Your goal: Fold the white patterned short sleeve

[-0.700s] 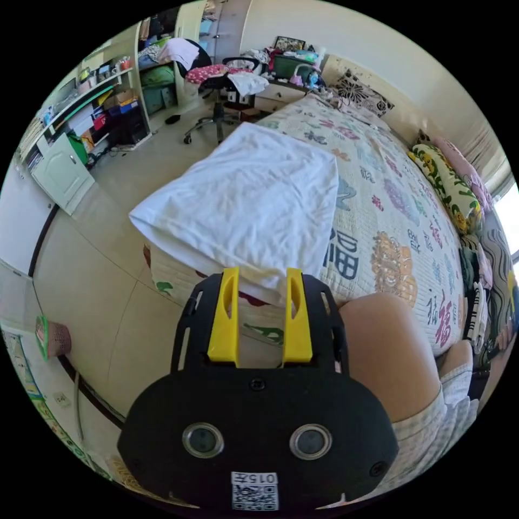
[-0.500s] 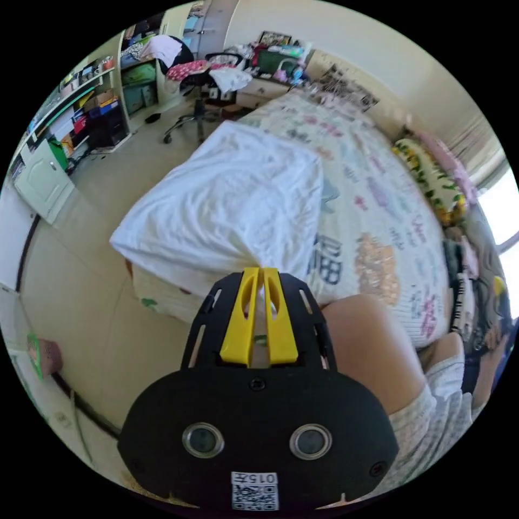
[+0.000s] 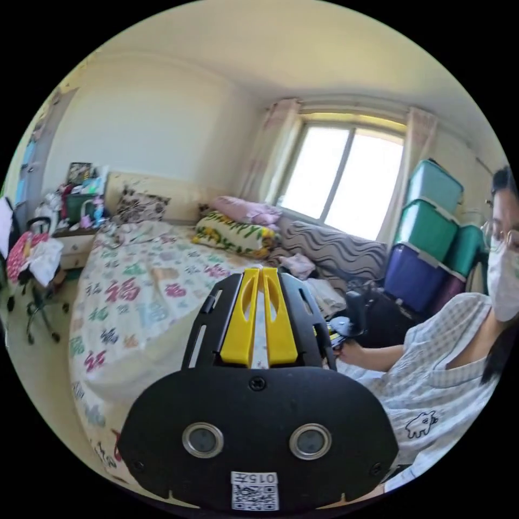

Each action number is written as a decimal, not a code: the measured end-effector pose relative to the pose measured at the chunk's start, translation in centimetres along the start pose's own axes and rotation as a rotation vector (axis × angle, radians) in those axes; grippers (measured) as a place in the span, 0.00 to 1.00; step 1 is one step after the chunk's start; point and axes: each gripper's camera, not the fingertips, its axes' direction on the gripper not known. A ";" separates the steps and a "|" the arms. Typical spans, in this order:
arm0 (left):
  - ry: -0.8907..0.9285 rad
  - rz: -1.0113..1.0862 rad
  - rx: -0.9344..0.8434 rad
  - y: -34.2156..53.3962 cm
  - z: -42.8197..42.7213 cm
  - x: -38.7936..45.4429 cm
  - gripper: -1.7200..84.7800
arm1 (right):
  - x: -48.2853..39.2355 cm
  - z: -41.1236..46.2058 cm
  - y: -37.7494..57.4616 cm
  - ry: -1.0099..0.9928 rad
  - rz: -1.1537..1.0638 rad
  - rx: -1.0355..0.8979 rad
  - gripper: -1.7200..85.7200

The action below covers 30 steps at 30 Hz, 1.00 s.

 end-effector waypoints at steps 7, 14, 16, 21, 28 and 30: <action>0.338 -0.031 0.227 -6.6 -0.3 5.0 0.01 | 5.5 -3.3 -1.1 -0.005 0.005 -0.054 0.18; 0.424 0.009 0.185 -8.2 -2.8 7.5 0.01 | 10.7 -10.7 3.3 0.176 0.058 -0.029 0.20; 0.435 0.003 0.171 -7.8 -3.2 7.4 0.01 | 13.2 -12.1 4.4 0.190 0.116 0.000 0.20; 0.459 -0.104 0.124 -5.0 -3.4 5.2 0.01 | 21.7 -9.6 5.2 -0.024 0.341 -0.012 0.19; 0.407 -0.365 0.071 2.6 -3.9 2.1 0.01 | 25.7 1.8 2.9 -0.259 0.460 -0.245 0.18; 0.426 -0.442 0.111 4.9 -4.5 1.6 0.01 | 25.7 5.9 1.3 -0.266 0.440 -0.350 0.18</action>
